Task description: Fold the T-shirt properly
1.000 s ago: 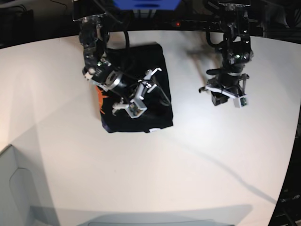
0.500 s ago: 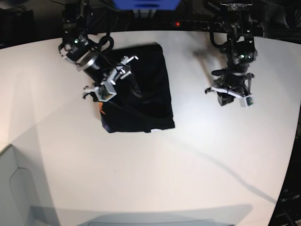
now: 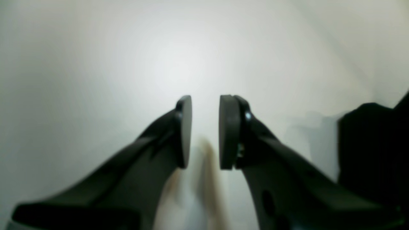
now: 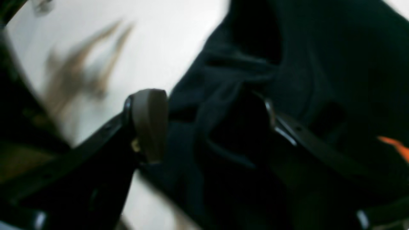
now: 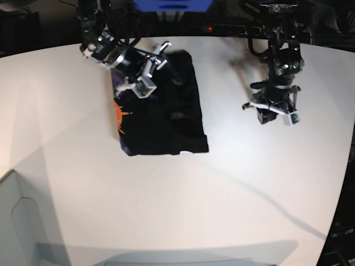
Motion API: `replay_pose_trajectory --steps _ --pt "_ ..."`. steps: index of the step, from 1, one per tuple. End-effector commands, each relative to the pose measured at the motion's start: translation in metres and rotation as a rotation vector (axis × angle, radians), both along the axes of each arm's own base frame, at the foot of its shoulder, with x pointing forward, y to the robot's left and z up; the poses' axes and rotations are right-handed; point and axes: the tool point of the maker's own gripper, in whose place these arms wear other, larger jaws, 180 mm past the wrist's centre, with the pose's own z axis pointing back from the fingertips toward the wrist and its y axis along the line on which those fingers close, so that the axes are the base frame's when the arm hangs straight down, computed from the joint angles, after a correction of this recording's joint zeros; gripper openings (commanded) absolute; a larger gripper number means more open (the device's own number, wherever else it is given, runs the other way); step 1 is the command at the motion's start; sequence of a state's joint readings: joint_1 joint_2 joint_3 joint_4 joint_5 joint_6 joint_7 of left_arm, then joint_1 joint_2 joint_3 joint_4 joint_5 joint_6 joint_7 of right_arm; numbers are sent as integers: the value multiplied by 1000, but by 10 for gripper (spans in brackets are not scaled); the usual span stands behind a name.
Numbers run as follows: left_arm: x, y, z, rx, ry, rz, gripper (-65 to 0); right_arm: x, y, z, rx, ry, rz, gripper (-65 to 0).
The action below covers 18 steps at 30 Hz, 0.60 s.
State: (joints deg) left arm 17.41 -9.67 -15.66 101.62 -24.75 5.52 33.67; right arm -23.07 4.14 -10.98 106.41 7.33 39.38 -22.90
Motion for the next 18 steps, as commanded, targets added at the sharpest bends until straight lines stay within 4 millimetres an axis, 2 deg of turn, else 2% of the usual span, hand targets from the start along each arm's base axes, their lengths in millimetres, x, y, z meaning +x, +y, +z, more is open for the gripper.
replay_pose_trajectory --steps 1,5,7,12,15,18 --pt "7 2 13 14 -46 -8 -506 -2 6 13 36 -35 29 -283" --pt "8 3 25 23 -77 -7 -506 -26 19 10 7 -37 164 -326" --pt "7 10 35 37 -101 9 -506 -30 21 12 -3 -51 204 -340" --pt "6 25 53 63 -143 45 -506 -29 16 18 -18 -78 215 -340" --pt "-3 41 51 81 -130 85 -506 -24 15 32 -14 -121 211 -340" --pt "-9 48 56 95 -133 100 -506 -4 8 39 -10 -149 140 -340"
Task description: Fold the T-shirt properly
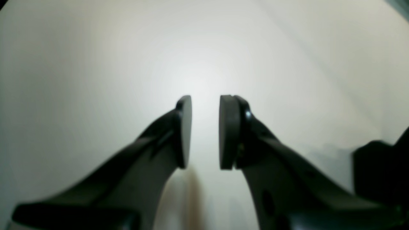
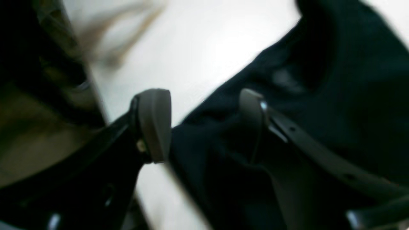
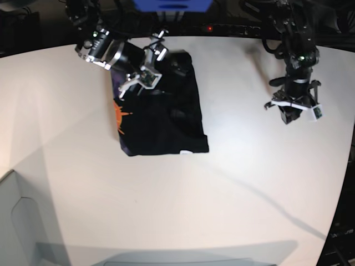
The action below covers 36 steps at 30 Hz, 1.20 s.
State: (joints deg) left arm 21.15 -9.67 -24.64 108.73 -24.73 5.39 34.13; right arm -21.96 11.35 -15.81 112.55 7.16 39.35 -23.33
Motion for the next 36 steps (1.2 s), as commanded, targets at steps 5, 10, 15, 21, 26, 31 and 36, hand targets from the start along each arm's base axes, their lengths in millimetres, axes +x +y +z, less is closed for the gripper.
replay_pose_trajectory --steps 5,10,15,21,26,31,36 --pt "-4 8 18 36 -48 9 -506 24 -7 5 43 -22 -71 -340" --pt "-8 9 19 40 -46 12 -506 27 -8 -10 31 14 -73 -340" --pt "-12 15 18 43 -42 33 -506 6 14 -21 48 65 -1 -340" --pt "-12 15 18 44 -41 32 -506 -28 47 -19 73 91 134 -340" --pt "-13 16 19 47 -40 32 -506 -47 49 -5 56 44 234 -340" --pt "-13 16 18 46 -40 33 -506 -16 37 7 52 -16 156 -340" --pt "-13 15 18 44 -40 33 -506 14 36 15 44 -77 138 -338"
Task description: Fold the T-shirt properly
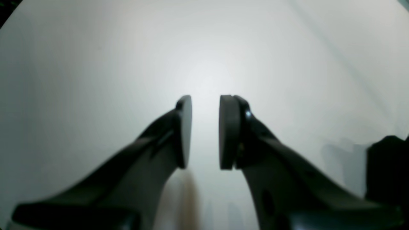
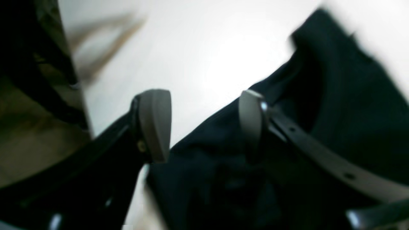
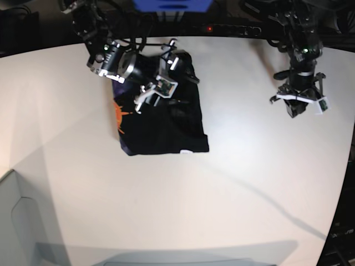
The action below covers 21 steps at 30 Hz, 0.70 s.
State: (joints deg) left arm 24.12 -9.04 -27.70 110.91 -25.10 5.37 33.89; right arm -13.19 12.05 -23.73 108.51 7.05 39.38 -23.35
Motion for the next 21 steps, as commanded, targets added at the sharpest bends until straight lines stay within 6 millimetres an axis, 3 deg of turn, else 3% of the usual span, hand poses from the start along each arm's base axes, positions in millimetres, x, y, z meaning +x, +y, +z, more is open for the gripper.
replay_pose_trajectory --steps 1,8,17,21 --pt "4 3 13 28 -41 -8 -506 5 4 9 36 -19 9 -336" --pt "4 3 13 28 -41 -8 -506 33 8 -4 -10 -36 40 -271" --pt "0 2 10 27 -29 -7 -506 46 6 -32 -67 13 52 -273" --pt "0 2 10 27 -29 -7 -506 40 5 -40 -87 27 65 -273"
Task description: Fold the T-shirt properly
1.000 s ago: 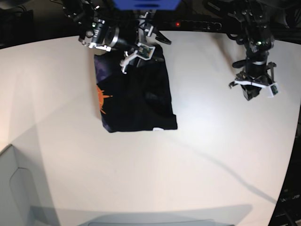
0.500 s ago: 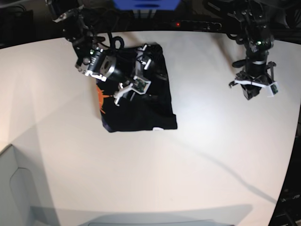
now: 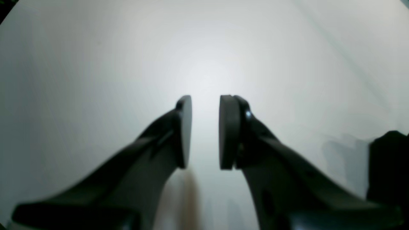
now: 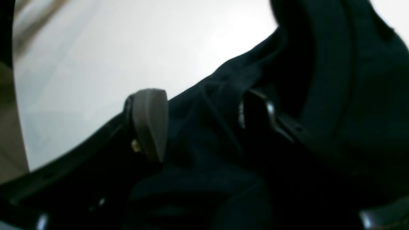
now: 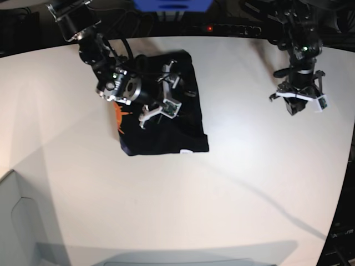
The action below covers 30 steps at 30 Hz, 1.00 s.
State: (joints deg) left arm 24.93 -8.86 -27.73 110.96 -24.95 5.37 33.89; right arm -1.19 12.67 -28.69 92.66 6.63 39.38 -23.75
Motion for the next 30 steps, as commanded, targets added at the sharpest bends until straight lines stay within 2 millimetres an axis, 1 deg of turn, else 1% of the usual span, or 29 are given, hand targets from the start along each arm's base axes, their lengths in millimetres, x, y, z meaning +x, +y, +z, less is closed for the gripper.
replay_pose_trajectory --steps 1,2,4,5,7,9,11,13,15,19,20,21,23,25,28,30 --pt "5 3 13 27 -43 -9 -506 -5 9 9 27 -27 41 -273" --pt "5 3 13 27 -43 -9 -506 -16 16 3 3 -27 82 -273" --pt "5 3 13 27 -43 -9 -506 -41 21 -12 -62 -27 155 -273" --pt "5 3 13 27 -43 -9 -506 -52 25 -14 -74 -32 183 -273" --pt "5 3 14 27 -45 -9 -506 -75 34 -15 -84 -36 230 -273" --pt "5 3 14 27 -45 -9 -506 -85 43 -4 -63 -66 254 -273" --pt "5 3 14 27 -45 -9 -506 -84 54 18 -15 -108 248 -273" --pt "5 3 14 27 -45 -9 -506 -82 60 35 21 -145 244 -273" --pt "5 3 14 27 -45 -9 -506 -80 61 47 40 -171 244 -273" --pt "5 4 14 34 -43 -12 -506 -80 61 61 53 -210 245 -273" --pt "4 5 14 36 -39 -12 -506 -80 60 62 53 -211 244 -273" --pt "2 6 12 39 -33 -11 -506 -78 54 58 37 -209 236 -273" --pt "-4 17 14 55 -28 17 -506 -68 41 55 18 -205 192 -273" --pt "-9 33 20 74 -36 58 -506 -65 27 47 -2 -180 143 -273" --pt "-15 49 26 97 -45 100 -506 -66 12 35 -28 -141 96 -273" --pt "-17 55 29 105 -48 116 -506 -73 8 26 -34 -105 84 -273"
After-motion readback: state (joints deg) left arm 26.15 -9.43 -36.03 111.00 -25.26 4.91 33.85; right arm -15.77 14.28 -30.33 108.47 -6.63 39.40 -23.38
